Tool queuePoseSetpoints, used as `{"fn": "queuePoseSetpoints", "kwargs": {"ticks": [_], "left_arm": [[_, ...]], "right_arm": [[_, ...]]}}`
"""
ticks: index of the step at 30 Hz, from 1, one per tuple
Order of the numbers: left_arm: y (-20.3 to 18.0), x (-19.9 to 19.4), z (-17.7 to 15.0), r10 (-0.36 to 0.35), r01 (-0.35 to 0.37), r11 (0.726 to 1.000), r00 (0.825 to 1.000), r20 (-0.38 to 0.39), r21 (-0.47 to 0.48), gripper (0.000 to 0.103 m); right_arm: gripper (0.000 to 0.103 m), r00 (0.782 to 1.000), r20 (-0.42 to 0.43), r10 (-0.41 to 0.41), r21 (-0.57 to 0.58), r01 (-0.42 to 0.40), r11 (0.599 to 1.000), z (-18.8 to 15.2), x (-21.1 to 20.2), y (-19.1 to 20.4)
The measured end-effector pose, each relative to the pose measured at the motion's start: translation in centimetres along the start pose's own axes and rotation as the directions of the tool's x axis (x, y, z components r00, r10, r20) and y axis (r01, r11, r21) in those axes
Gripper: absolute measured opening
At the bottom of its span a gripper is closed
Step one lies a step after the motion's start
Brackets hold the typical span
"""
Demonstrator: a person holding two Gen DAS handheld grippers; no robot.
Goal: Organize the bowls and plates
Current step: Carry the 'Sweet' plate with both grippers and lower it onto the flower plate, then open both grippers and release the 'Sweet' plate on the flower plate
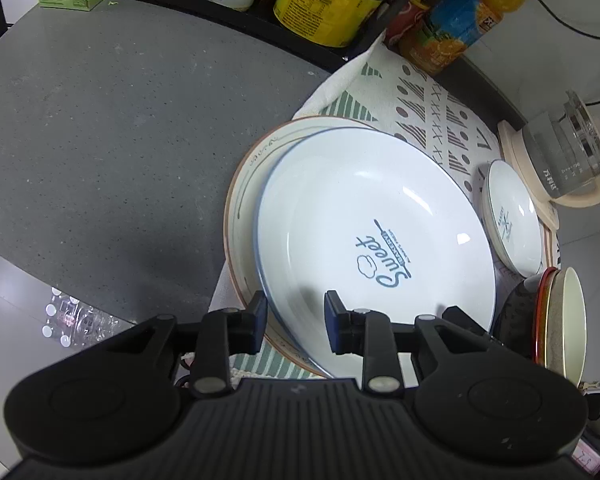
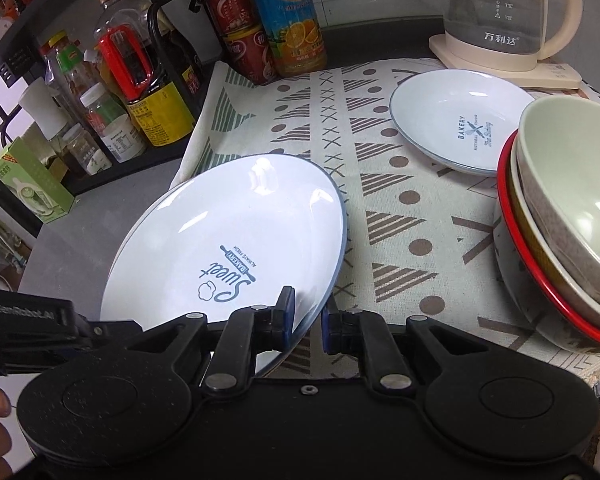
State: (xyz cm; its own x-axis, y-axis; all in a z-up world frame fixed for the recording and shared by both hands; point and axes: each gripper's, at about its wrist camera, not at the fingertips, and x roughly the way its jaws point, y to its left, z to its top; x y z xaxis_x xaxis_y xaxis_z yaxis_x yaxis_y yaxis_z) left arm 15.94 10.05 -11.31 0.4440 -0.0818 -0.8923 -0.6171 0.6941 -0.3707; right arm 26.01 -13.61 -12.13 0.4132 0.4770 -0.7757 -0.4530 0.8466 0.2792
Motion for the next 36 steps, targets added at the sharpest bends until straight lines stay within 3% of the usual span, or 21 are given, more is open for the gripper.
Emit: {"fn": "queuePoseSetpoints", "kwargs": {"ticks": [2,4,7,10,21,26,29,32,36], "left_arm": [[0.1,-0.2,0.3,0.011,-0.011,1.0,1.0,-0.001,-0.009,0.03],[0.4,-0.6,0.8,0.03,-0.03,0.999,0.999,0.012,-0.013,0.045],[1.0,-0.9,1.4,0.06,-0.058,0.998,0.996,0.072,-0.021,0.056],[1.8,0.0,1.9,0.087,-0.085,0.996,0.995,0.051,-0.04,0.056],[1.1,1.6,2.2,0.059,-0.057,0.998,0.997,0.054,-0.034,0.056],[0.7,2.2,2.4,0.052,-0.05,0.998,0.997,0.048,-0.025,0.053],[0.7,2.5,2.4,0.074,-0.072,0.997,0.996,0.051,-0.036,0.042],[1.0,3.0,2.6,0.113,-0.11,0.992,0.993,0.042,-0.059,0.026],[1.6,3.1,2.8,0.097,-0.092,0.992,0.994,0.048,-0.088,0.024]], "right_arm": [[0.013,1.0,-0.004,0.0,-0.004,0.0,1.0,0.1,0.0,-0.1],[0.012,1.0,-0.006,-0.003,-0.009,0.002,1.0,0.0,0.1,-0.2],[0.012,1.0,-0.008,-0.003,-0.011,0.003,1.0,-0.1,0.3,-0.4],[0.012,1.0,-0.007,-0.004,-0.033,0.004,0.999,-0.2,0.4,-0.1],[0.015,0.999,-0.031,0.007,-0.04,-0.008,0.999,0.4,1.8,0.0],[0.017,0.998,-0.057,0.013,-0.042,-0.016,0.999,0.3,2.8,0.2],[0.018,0.998,-0.055,0.012,-0.056,-0.015,0.998,0.4,2.8,0.3],[0.019,0.998,-0.062,0.022,-0.065,-0.026,0.998,0.6,2.9,0.2],[0.021,0.997,-0.074,0.025,-0.079,-0.031,0.996,0.8,2.9,0.1]]}}
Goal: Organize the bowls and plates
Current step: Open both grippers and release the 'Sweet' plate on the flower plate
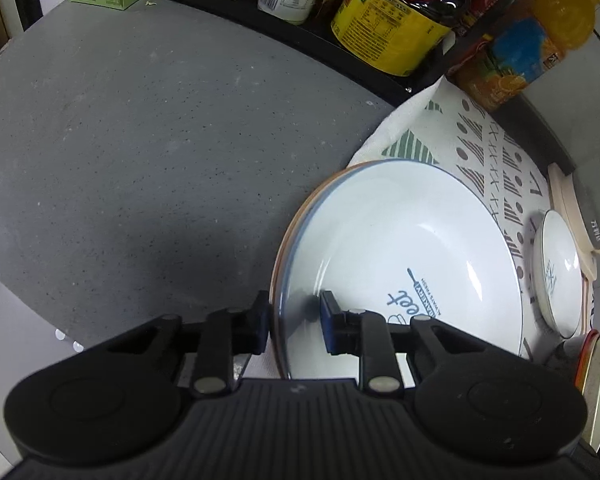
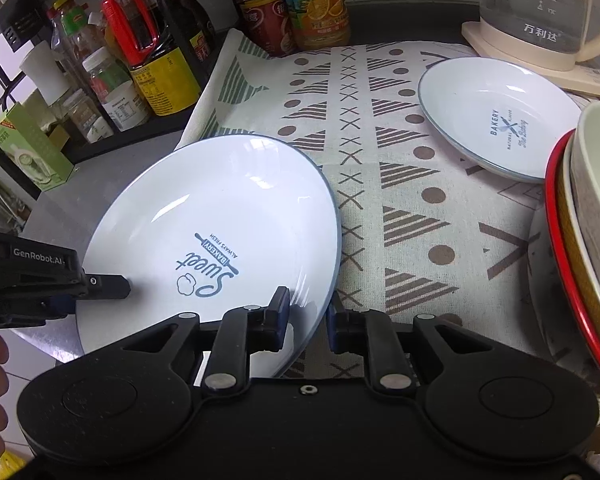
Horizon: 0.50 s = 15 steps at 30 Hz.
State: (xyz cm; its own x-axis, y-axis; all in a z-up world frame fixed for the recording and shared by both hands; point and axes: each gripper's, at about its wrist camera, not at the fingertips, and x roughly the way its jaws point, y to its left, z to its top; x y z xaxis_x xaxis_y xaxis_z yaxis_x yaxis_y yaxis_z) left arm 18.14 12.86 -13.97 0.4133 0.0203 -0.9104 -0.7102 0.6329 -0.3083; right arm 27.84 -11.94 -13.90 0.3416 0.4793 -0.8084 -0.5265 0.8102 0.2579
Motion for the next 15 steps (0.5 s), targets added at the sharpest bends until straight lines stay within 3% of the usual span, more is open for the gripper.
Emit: {"fn": "queuePoseSetpoints", "kwargs": {"ticks": [8,12,15], "left_arm": [[-0.4,0.0,-0.2,0.018,-0.018,1.0,1.0,0.001,0.02,0.025],[-1.1,-0.9,-0.4,0.03,-0.031,0.997,0.999,0.026,0.068,0.029],[-1.2,-1.4,-0.3,0.025,-0.026,0.998,0.999,0.025,0.064,0.036]], "right_arm": [[0.025,1.0,0.01,-0.002,-0.014,0.002,1.0,-0.1,-1.0,-0.3],[0.026,1.0,0.025,-0.002,-0.006,0.002,1.0,-0.3,-1.3,-0.5],[0.034,0.999,0.041,-0.005,-0.016,0.006,1.0,-0.4,-1.8,-0.3]]}}
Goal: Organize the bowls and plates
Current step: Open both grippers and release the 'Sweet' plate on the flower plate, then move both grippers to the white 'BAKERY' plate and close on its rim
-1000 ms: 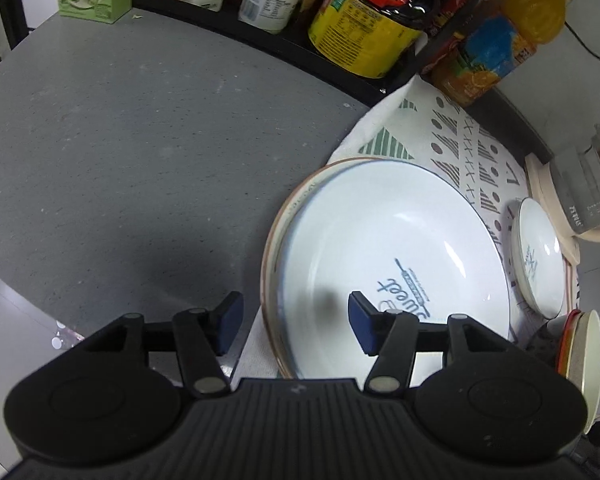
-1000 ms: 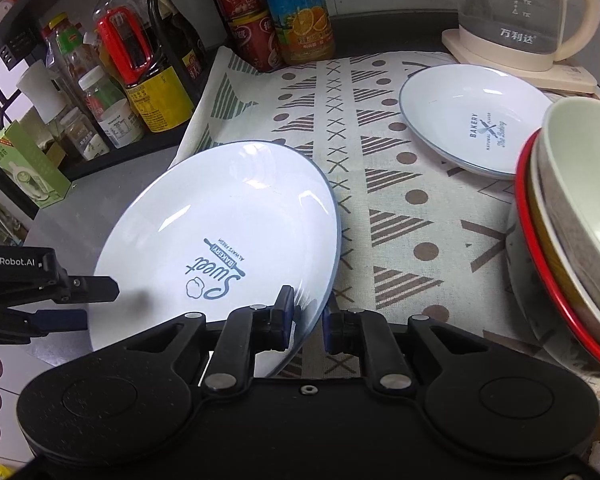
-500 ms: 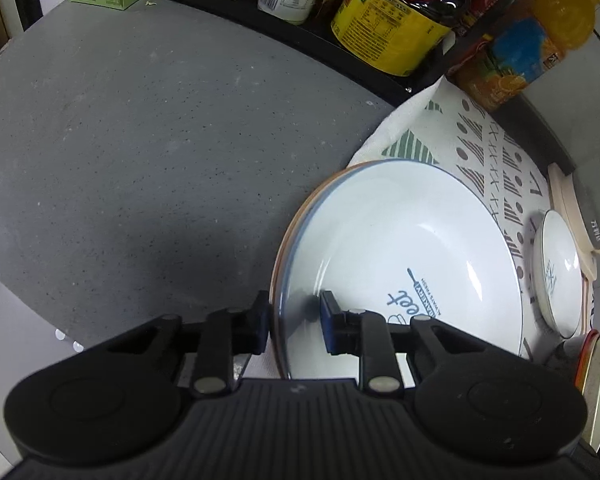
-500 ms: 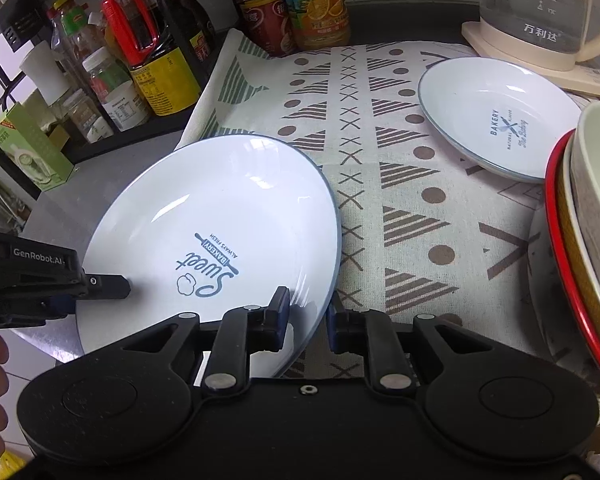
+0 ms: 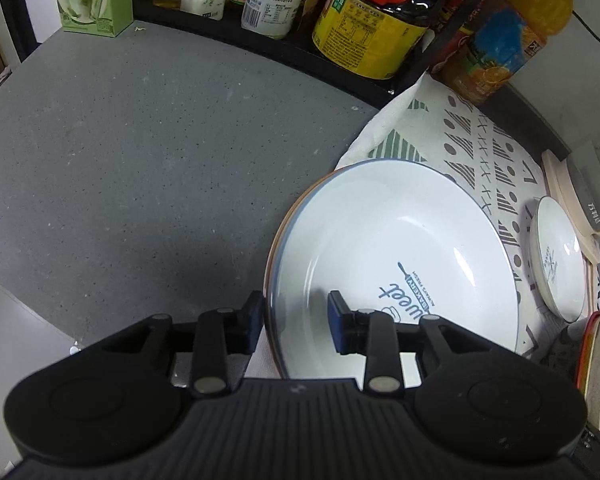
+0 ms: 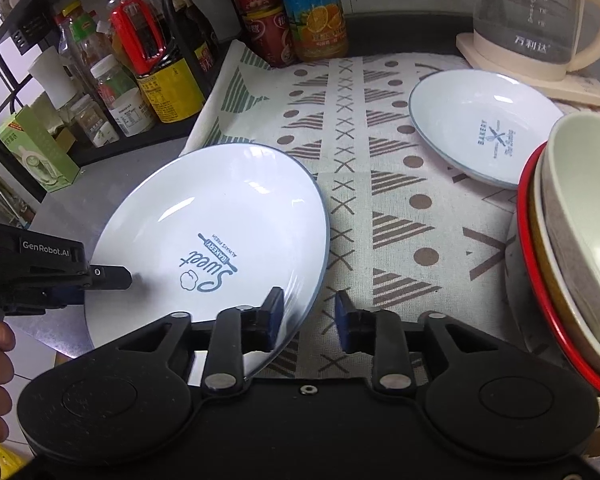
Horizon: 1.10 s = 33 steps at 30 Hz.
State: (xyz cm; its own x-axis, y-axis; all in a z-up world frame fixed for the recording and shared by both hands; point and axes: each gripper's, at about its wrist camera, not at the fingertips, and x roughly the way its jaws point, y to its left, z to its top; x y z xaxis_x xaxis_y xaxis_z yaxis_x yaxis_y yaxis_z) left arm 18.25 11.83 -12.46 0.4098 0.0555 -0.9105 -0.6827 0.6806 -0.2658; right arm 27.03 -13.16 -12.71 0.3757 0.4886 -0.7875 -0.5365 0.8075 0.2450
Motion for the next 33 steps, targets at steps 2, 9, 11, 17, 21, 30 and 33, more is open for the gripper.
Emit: {"fn": "queuePoseSetpoints", "kwargs": {"ticks": [2,9,11,17,21,30,33], "left_arm": [[-0.1,-0.4,0.0,0.003,-0.003,1.0,1.0,0.004,-0.001,0.047],[-1.4,-2.4,-0.7,0.008,-0.011,0.999,0.998,0.056,0.045,0.078],[-2.0,-3.0,-0.7,0.0,-0.004,0.998,0.998,0.066,0.06,0.079],[-3.9,-4.5,-0.7,-0.021,0.008,0.992,0.995,0.1,0.13,0.084],[-5.5,-4.9,-0.2,-0.051,0.035,0.988,0.994,0.101,0.147,0.084],[-11.4,-4.0,0.9,-0.098,0.073,0.975,0.989,0.111,0.21,0.084],[-13.6,-3.1,1.1,-0.113,0.089,0.969,0.989,0.093,0.231,0.084]], "right_arm": [[0.037,1.0,0.012,0.0,0.002,0.0,1.0,-0.1,-0.4,0.1],[0.055,0.997,0.072,-0.004,0.01,0.003,1.0,-0.3,-2.6,0.2],[0.062,0.995,0.098,-0.007,0.004,0.006,1.0,-0.2,-3.4,0.3],[0.082,0.979,0.204,-0.015,0.02,0.011,1.0,0.4,-5.7,0.3],[0.084,0.969,0.247,-0.021,0.042,0.011,0.999,1.1,-6.9,-0.5],[0.088,0.945,0.319,-0.067,0.12,0.03,0.992,4.4,-8.7,-5.0],[0.088,0.944,0.322,-0.076,0.122,0.038,0.992,4.8,-8.9,-6.5]]}}
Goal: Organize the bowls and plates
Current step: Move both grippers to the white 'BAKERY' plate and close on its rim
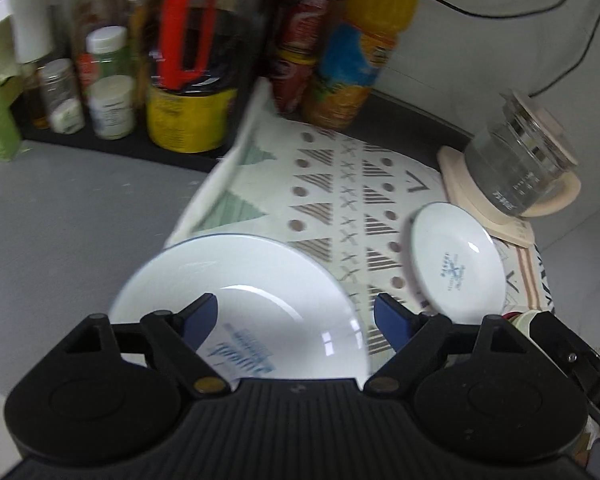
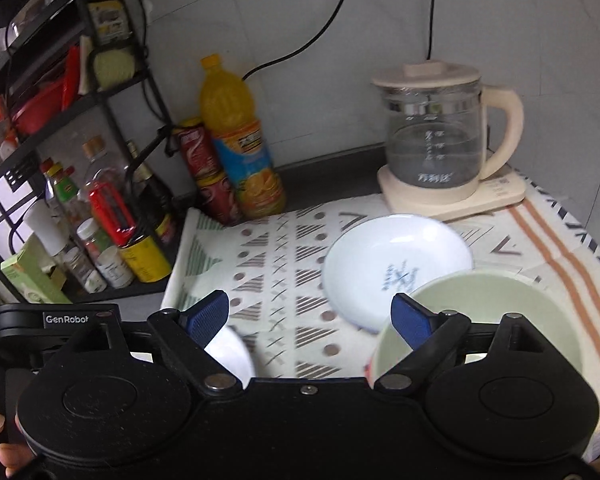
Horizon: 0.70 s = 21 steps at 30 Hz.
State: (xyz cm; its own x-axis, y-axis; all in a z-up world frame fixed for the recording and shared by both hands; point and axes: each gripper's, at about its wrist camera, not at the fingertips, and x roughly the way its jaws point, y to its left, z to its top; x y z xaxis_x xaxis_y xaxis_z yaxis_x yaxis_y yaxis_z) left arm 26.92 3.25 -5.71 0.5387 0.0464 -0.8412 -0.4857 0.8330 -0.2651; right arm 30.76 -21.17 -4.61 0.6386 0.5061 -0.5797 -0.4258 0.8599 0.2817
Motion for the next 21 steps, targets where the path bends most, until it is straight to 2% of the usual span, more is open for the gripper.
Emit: {"fn": "queuePoseSetpoints", "kwargs": {"ticks": [15,21], "left_arm": [[-7.1,5.9,2.3,-0.047,0.048,0.999,0.997,-0.056,0.023,0.084],[-9.1,8.4,2.9,-0.061,0.063,0.998,0.993,-0.103,0.019,0.082]], "right_arm": [[0.088,0.994,-0.071,-0.085,0.148,0.095,0.984,3.0,3.5,-7.6],[0.082,0.983,-0.169,-0.064,0.222,0.102,0.97,4.1,6.3,-10.7]]}}
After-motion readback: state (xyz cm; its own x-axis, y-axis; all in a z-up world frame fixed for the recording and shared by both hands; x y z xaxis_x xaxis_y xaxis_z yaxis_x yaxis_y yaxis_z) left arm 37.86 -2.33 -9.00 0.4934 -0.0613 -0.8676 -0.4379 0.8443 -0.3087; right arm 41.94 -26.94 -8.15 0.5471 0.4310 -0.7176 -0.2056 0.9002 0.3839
